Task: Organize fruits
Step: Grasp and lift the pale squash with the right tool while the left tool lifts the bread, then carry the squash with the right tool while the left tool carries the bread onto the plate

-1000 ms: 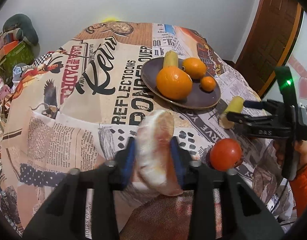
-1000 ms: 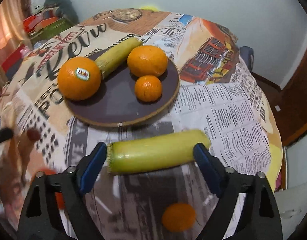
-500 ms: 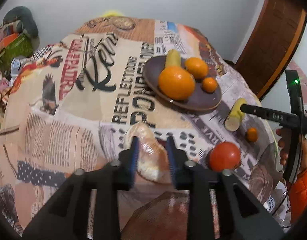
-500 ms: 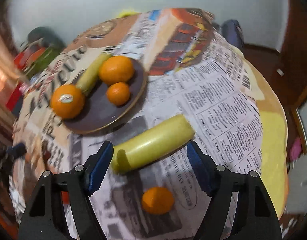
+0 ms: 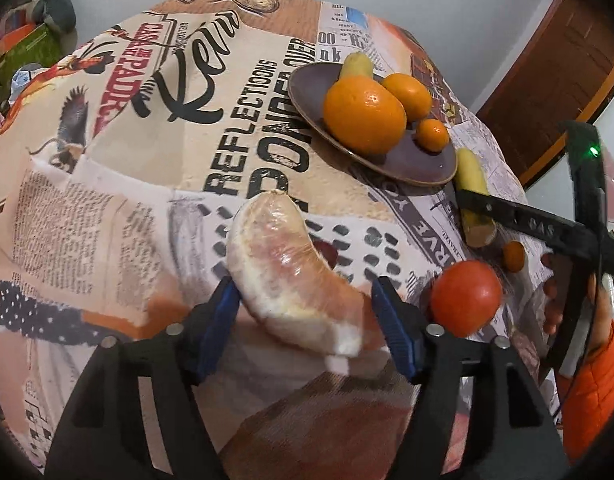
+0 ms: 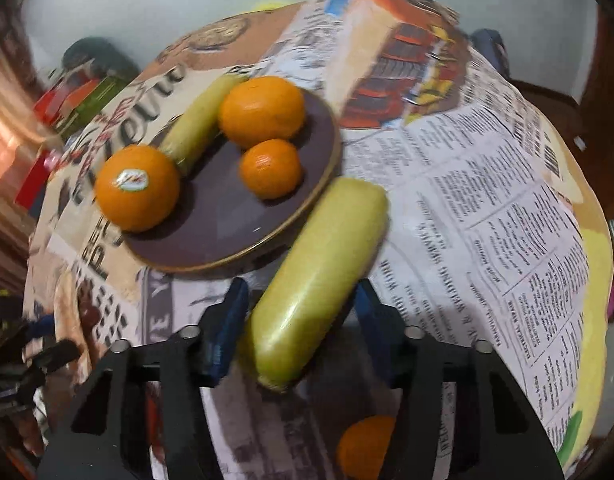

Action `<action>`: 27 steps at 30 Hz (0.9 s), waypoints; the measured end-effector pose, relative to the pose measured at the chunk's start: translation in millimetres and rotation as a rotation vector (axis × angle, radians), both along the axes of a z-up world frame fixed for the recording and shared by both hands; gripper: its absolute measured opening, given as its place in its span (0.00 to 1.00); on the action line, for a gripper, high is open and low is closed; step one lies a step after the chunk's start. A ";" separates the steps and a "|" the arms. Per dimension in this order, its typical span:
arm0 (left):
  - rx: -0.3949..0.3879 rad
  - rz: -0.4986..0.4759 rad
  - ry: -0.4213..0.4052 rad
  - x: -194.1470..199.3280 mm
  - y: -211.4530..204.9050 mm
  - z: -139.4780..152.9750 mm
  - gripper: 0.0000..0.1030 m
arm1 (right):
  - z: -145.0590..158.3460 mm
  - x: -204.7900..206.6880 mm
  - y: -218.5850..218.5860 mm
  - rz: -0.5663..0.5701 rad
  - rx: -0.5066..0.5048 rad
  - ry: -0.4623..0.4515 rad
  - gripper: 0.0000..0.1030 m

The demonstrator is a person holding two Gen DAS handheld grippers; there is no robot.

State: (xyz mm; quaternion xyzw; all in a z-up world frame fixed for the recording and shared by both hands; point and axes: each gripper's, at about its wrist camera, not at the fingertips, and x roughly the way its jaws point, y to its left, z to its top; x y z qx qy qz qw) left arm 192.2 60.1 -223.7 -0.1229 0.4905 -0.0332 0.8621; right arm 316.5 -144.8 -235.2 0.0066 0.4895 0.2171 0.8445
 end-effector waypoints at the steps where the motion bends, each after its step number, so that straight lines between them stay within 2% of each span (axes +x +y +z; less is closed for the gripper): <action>1: 0.007 0.003 -0.005 1.9 -2.3 -0.6 0.67 | 0.7 -2.1 1.0 0.004 -0.009 -0.007 0.47; 3: 0.020 0.010 -0.011 4.0 -4.7 -2.1 0.65 | 0.6 -7.5 -0.8 0.016 -0.011 -0.018 0.45; 4: 0.031 0.013 -0.018 4.4 -5.0 -1.9 0.62 | 0.0 -9.3 -4.0 0.017 -0.003 -0.017 0.44; 5: 0.050 0.020 -0.024 4.1 -5.2 -1.7 0.50 | 0.1 -10.6 -7.0 0.014 0.005 -0.016 0.43; 6: 0.073 0.025 -0.029 4.0 -4.6 -1.5 0.48 | 0.5 -11.8 -9.9 0.009 0.008 -0.018 0.41; 8: 0.051 0.029 -0.039 1.1 -0.6 -0.2 0.45 | 1.2 -12.2 -12.0 0.007 0.000 -0.030 0.39; 17: 0.083 0.024 -0.090 -8.4 0.9 14.8 0.44 | -6.5 12.1 -13.5 -0.030 0.029 0.030 0.39; 23: 0.096 0.034 -0.143 -7.5 5.2 32.8 0.44 | 0.7 5.4 -17.2 -0.043 0.034 0.000 0.35; 27: 0.108 0.038 -0.185 -2.7 7.1 48.7 0.44 | 16.3 -4.9 -25.2 -0.038 0.054 -0.044 0.34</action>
